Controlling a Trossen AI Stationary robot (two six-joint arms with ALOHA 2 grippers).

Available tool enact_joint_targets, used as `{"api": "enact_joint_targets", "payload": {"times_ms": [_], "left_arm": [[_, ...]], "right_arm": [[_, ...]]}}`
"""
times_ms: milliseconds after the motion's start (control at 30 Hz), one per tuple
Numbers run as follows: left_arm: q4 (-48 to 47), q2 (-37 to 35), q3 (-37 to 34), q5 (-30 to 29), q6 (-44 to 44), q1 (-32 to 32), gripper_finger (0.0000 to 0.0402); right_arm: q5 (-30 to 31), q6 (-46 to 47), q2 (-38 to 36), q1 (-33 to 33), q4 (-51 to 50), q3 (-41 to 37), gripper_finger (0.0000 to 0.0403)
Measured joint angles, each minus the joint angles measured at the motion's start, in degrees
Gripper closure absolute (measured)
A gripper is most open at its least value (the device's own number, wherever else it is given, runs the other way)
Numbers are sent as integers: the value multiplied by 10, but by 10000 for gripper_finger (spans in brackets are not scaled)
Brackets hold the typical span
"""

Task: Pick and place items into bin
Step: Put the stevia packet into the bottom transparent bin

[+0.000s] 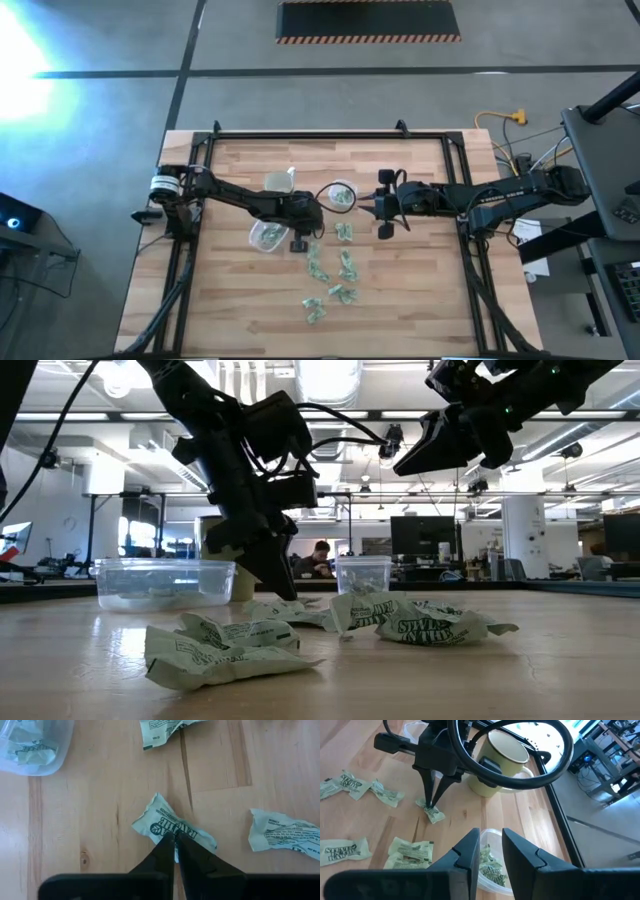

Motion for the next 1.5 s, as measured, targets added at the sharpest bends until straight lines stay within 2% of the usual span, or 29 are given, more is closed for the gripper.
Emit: {"api": "enact_joint_targets", "payload": {"times_ms": [233, 367, 500, 733, 900, 1100, 1500], "left_arm": [[3, 0, 0, -4, 2, 0, 400], [10, 0, 0, -3, 1, -2, 386], [11, 0, 0, -2, -3, -2, 349], [12, 0, 0, -2, -19, -2, 256], [11, 0, 0, -2, -19, -2, 227], [10, 0, 0, 21, -19, -2, 245], [7, 0, 0, 27, -18, -2, 343]], "right_arm": [[0, 0, 0, 0, -1, 0, 330], [0, 0, 0, 0, -1, 0, 330], [0, 0, 0, 0, -2, 0, 330], [0, 3, 0, 0, -2, -1, 330], [0, 3, 0, 0, -2, -1, 330], [0, 4, 0, 0, -2, -1, 330], [0, 4, 0, 0, -2, -1, 330]]}}
